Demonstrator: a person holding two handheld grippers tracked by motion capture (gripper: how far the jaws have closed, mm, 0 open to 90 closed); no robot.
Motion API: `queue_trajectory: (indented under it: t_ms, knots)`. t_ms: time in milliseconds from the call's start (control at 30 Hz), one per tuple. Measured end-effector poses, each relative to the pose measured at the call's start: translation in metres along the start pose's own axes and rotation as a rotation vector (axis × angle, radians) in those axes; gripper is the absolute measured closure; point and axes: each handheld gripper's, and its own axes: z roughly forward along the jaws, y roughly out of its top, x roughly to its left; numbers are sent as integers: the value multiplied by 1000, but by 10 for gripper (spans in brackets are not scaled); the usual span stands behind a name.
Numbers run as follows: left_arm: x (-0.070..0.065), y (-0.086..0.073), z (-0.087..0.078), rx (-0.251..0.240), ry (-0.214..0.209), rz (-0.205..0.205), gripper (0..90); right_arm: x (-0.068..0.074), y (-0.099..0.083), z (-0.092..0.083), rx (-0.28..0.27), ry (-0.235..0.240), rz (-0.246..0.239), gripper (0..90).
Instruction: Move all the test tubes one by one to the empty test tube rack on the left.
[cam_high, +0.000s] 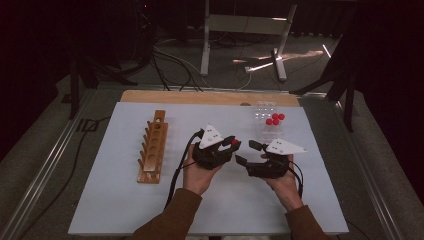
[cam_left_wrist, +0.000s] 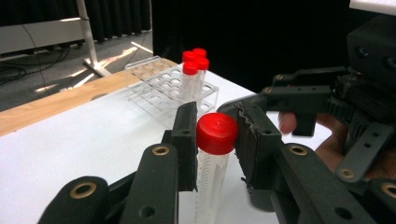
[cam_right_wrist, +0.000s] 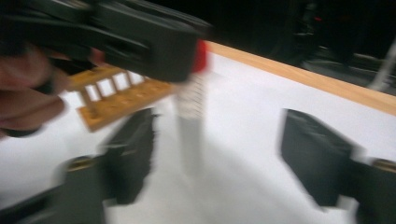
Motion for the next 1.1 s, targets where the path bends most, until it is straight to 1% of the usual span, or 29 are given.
queue_trajectory:
  t_ms: [100,200,300,400,567,667,767,867,1000,1100]
  knots:
    - [5,1,-3,-9,6,-11,712,-9,0,-6,-17,-41,17,114]
    - [10,2,-8,-18,16,-20,712,-15,-1,-13,-33,-52,23,39]
    - [15,3,-13,-26,30,-24,712,-18,-1,-19,-45,-60,25,5]
    - [20,4,-19,-35,42,-32,712,-20,-1,-25,-48,-74,27,0]
    - [29,7,-28,-53,69,-36,712,-27,-5,-38,-51,-118,37,0]
    - [34,9,-33,-52,93,-15,712,-32,-8,-48,-68,-139,56,0]
    - [43,11,-40,-57,110,-21,711,-36,-12,-55,-80,-156,64,0]
    - [53,12,-47,-70,133,-26,711,-39,-17,-59,-78,-166,64,0]
    - [65,14,-56,-81,159,-16,711,-43,-19,-62,-98,-171,87,0]
    - [75,14,-62,-87,178,-19,711,-43,-21,-63,-100,-172,88,0]
